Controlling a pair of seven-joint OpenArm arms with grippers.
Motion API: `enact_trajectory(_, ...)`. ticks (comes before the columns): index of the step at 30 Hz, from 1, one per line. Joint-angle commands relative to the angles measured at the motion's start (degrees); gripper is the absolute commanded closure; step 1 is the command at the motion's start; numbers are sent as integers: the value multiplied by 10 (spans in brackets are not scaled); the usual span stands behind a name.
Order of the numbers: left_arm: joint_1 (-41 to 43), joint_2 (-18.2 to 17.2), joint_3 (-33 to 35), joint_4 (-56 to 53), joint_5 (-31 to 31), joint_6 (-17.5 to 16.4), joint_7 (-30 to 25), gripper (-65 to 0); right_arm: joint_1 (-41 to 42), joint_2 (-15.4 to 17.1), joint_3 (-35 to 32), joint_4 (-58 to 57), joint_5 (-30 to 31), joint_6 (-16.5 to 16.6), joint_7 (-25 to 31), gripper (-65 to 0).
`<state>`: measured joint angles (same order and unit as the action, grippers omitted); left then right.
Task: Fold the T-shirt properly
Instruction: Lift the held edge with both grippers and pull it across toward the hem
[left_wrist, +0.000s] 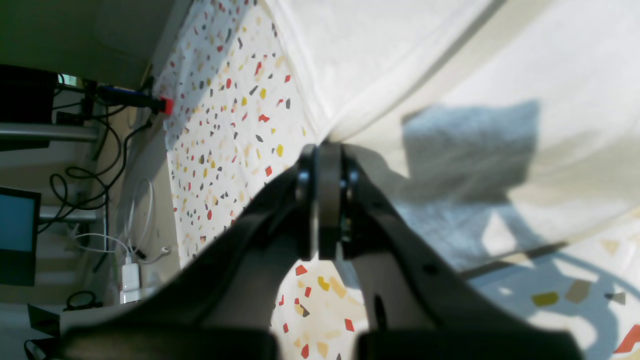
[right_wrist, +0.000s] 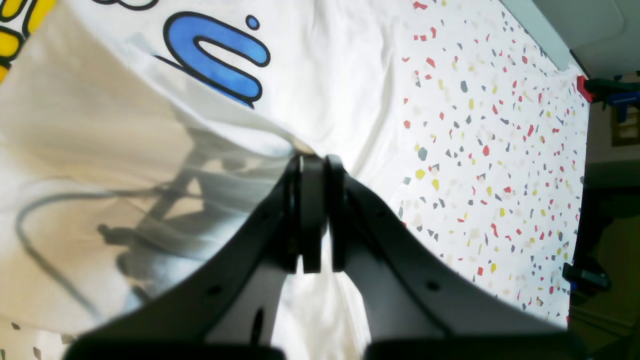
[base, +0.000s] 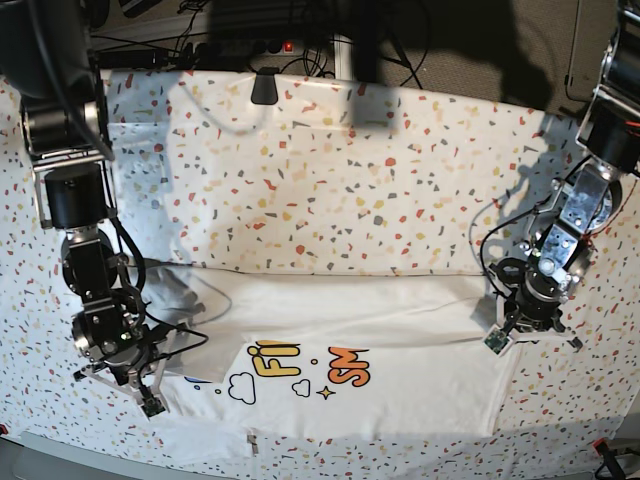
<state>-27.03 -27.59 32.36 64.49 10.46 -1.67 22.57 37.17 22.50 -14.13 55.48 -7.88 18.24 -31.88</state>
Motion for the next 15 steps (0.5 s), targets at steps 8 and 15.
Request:
enact_trajectory(8,-19,-7,-5,6,4,10,-12,0,22,5,5,9,-85,-1,46,-325)
enact_trajectory(15,-18,-7,-5,6,4,10,-12,0,23,5,5,9,-114,-26,51,-421)
